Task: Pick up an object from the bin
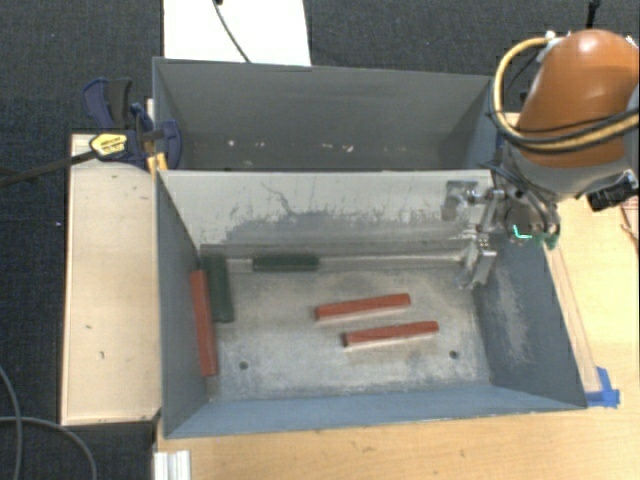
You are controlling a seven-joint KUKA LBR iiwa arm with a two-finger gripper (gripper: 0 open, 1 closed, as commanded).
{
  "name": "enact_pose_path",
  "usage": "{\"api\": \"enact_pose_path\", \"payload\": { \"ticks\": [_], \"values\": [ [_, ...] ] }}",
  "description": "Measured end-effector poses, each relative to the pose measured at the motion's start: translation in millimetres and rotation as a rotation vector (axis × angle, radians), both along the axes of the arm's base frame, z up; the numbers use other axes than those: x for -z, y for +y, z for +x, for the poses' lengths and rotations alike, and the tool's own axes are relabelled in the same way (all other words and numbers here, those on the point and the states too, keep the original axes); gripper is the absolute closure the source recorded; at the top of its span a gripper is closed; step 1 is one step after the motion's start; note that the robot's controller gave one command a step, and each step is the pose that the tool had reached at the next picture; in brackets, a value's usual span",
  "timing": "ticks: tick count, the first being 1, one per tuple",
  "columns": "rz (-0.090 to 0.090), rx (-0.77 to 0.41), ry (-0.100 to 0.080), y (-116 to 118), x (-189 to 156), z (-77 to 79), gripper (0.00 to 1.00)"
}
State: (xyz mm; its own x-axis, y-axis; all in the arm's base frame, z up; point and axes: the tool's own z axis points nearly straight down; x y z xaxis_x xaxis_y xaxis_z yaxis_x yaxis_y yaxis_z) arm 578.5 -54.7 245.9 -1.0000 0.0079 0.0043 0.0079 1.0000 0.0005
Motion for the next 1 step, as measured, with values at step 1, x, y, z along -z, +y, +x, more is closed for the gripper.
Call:
{"api": "enact_pose_path", "payload": {
  "ticks": [1],
  "values": [
    [0.002, -0.179, 0.005, 10.9, 121.9, -104.3, 0.0]
  ]
}}
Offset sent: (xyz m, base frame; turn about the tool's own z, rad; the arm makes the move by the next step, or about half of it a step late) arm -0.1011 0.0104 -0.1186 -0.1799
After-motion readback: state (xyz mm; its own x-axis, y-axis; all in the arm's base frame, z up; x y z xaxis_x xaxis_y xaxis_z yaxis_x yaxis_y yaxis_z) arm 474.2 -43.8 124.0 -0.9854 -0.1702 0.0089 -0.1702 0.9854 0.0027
